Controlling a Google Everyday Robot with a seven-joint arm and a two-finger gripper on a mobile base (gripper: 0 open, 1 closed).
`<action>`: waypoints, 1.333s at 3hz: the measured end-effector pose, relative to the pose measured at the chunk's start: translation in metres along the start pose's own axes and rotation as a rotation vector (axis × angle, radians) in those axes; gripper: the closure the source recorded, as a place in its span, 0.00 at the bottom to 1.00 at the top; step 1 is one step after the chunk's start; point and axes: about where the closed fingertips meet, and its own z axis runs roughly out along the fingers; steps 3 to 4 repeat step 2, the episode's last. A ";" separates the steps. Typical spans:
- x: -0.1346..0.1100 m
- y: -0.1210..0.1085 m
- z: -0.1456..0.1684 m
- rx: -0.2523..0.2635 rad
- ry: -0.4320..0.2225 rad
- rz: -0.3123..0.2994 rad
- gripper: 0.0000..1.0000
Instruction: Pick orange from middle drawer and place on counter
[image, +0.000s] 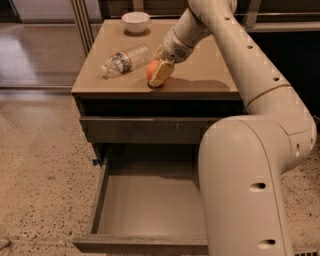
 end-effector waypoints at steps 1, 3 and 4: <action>0.000 0.000 0.000 0.000 0.000 0.000 0.00; 0.000 0.000 0.000 0.000 0.000 0.000 0.00; 0.000 0.000 0.000 0.000 0.000 0.000 0.00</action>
Offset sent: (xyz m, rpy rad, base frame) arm 0.0000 0.0000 0.0000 0.0000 0.0000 0.0000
